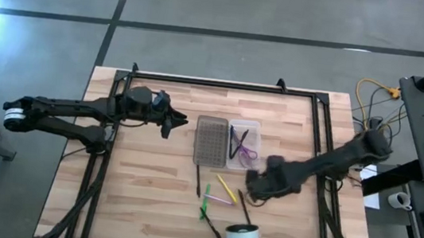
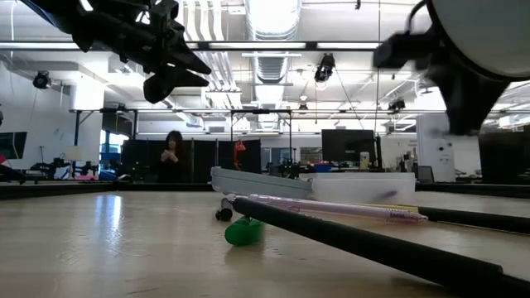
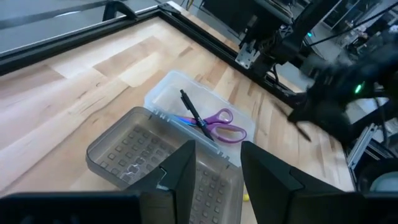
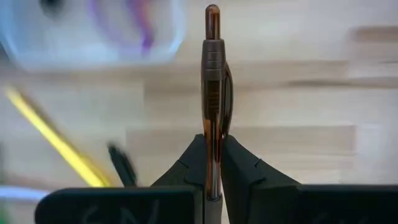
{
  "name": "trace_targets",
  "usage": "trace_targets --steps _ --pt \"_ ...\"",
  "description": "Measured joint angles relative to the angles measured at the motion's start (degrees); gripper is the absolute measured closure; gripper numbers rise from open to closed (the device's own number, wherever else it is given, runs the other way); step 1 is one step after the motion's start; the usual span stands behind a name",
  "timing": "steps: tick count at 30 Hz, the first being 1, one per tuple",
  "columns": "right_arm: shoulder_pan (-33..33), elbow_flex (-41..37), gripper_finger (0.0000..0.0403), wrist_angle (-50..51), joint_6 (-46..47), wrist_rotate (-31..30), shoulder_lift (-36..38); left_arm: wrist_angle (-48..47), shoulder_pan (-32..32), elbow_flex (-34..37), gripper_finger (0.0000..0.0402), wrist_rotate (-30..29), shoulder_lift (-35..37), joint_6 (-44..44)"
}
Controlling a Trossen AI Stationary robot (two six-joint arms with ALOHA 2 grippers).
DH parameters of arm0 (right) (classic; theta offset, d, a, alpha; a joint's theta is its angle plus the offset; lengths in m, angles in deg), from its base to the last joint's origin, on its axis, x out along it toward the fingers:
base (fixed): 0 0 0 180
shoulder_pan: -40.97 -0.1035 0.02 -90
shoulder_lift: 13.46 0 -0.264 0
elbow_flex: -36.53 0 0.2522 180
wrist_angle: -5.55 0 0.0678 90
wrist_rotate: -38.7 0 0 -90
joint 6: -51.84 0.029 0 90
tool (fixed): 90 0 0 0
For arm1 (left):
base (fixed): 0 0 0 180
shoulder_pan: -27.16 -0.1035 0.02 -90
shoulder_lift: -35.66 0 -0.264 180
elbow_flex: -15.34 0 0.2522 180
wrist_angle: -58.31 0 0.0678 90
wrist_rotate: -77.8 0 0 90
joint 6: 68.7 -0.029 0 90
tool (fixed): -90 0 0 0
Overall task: Pick & place school supplies into a supply box
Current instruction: Put the brown pen into the gray supply box
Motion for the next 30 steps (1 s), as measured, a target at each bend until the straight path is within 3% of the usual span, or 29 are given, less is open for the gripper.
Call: trace_targets --steps 2,5,8,12,19,30 --pt "0.4 -0.4 0.0389 2.0 6.4 -5.9 3.0 -0.4 0.0 0.0 0.029 0.0 0.0 0.2" --pt "4.3 -1.7 0.0389 1.0 6.5 -13.7 6.5 -0.3 0.0 0.0 0.029 -0.1 0.0 0.9" --pt "10.5 -2.6 0.0389 -1.7 -0.7 -16.0 8.5 -0.4 0.0 0.2 0.029 -0.2 0.0 2.6" --pt "19.8 -5.0 0.039 -14.6 -16.0 -15.3 9.2 -0.3 0.0 0.2 0.029 -0.2 0.0 3.2" --pt "31.5 -8.2 0.039 -27.0 -30.3 -4.0 6.8 -0.3 0.0 0.4 0.029 -0.2 0.0 6.3" --pt "33.6 -9.5 0.0366 -35.0 -33.9 9.3 -2.8 -1.0 0.0 0.5 0.029 -1.9 0.0 10.2"
